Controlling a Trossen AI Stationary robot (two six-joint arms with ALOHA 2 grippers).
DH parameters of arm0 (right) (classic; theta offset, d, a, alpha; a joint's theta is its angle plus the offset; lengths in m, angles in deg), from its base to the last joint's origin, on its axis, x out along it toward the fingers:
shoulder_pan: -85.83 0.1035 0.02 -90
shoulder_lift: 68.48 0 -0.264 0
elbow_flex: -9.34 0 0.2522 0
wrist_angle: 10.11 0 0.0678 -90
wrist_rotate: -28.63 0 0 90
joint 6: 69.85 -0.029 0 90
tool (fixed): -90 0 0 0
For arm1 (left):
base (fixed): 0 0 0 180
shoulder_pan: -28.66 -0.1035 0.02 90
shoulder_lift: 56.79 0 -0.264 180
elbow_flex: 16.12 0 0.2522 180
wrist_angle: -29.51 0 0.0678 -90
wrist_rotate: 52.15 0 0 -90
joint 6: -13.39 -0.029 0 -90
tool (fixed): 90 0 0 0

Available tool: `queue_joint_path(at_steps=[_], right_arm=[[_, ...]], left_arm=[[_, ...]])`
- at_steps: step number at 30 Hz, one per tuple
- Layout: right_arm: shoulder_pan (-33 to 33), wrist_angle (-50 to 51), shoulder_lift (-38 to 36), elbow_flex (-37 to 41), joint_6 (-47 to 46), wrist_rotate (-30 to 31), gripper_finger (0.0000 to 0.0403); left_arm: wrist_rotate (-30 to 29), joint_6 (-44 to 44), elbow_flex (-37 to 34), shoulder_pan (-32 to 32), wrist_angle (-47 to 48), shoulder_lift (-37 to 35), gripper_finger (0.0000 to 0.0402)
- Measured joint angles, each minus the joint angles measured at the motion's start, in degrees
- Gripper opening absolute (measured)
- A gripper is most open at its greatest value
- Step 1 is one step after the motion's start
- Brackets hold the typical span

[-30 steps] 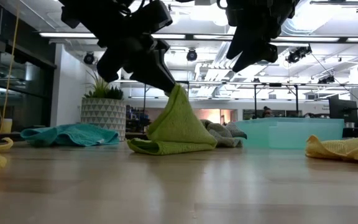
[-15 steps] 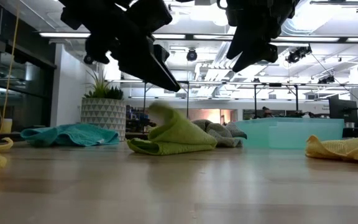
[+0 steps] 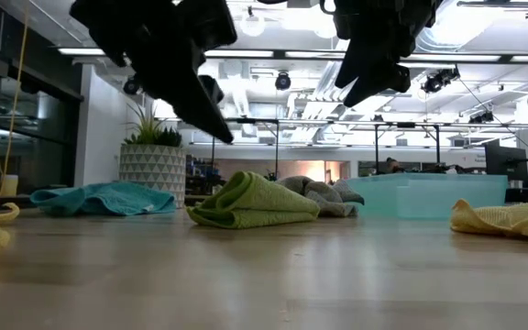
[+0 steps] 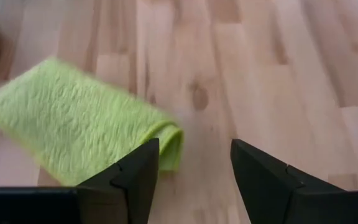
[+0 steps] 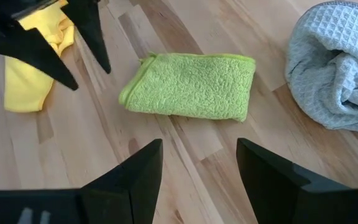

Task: Fold microfiber towels
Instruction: Fold the green microfiber cloth

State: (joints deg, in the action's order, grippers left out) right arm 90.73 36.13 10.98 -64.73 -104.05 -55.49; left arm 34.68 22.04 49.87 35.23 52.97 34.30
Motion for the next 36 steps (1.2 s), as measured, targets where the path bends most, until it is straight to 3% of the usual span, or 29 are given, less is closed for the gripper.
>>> queue_joint_path(at_steps=[8,12,16,21,25,36], right_arm=[[0.0,0.5,0.0,0.0,0.1,0.1,0.0197],[0.0,0.4,0.0,0.0,0.1,0.2,0.0197],[0.0,0.3,0.0,0.0,1.1,0.2,0.0197],[0.0,0.3,0.0,0.0,2.5,0.3,0.0197],[0.0,0.3,0.0,0.0,3.3,0.5,0.0197],[0.0,0.7,0.0,0.0,3.4,1.6,0.0197]], left_arm=[[-15.3,15.9,0.1,8.7,-0.4,4.1,0.0184],[-26.3,18.2,0.0,11.2,3.8,4.1,0.0184],[-31.9,16.7,0.0,11.0,8.4,4.1,0.0184],[-31.7,4.5,0.0,9.4,5.4,5.7,0.0184],[-28.1,-4.0,0.0,7.6,1.8,7.9,0.0184],[-25.5,-12.1,0.0,2.6,-2.5,10.7,0.0184]])
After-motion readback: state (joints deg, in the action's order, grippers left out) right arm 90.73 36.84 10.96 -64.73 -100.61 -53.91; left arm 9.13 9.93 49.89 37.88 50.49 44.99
